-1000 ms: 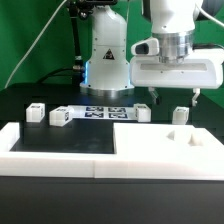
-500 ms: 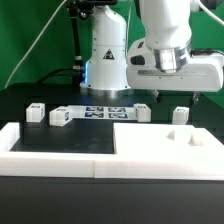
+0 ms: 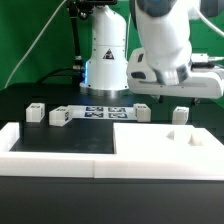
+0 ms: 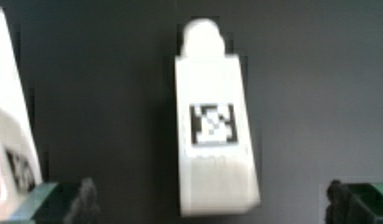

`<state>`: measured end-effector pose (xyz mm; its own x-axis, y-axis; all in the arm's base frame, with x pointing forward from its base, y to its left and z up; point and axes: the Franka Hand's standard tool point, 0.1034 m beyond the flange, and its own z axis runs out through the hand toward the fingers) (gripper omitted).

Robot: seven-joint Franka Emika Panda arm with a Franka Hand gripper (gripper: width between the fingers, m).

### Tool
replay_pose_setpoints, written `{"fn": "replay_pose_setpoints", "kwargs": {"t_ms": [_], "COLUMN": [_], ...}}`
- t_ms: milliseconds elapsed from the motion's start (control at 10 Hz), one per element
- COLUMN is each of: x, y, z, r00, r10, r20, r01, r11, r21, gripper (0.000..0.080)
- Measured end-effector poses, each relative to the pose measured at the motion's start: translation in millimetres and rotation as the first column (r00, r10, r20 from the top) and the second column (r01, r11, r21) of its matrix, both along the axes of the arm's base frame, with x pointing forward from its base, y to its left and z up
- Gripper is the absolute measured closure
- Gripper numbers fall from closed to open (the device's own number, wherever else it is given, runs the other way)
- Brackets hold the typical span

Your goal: Assemble one leg

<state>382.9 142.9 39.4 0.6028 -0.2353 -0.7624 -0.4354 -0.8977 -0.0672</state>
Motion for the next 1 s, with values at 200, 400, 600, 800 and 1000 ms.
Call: {"fn": "replay_pose_setpoints", "kwargs": {"t_ms": [200, 400, 600, 800, 1000], "x": [-8.5, -12.8, -16.9, -18.1, -18.3], "y": [0.1, 3.3, 5.4, 7.2, 7.4], "z": [-10.8, -18.4, -26.5, -30.6, -31.1], "r00": [0.997, 0.997, 0.997, 0.997, 0.997], "r10": [0.007, 0.012, 0.015, 0.018, 0.018], "r20": [-0.079, -0.075, -0.08, -0.078, -0.079], "r01": [-0.004, -0.011, -0.013, -0.016, -0.017], "r11": [1.0, 1.0, 1.0, 1.0, 1.0], "r21": [0.029, 0.022, 0.019, 0.016, 0.013], "gripper": [0.015, 0.015, 0.015, 0.015, 0.0271]}}
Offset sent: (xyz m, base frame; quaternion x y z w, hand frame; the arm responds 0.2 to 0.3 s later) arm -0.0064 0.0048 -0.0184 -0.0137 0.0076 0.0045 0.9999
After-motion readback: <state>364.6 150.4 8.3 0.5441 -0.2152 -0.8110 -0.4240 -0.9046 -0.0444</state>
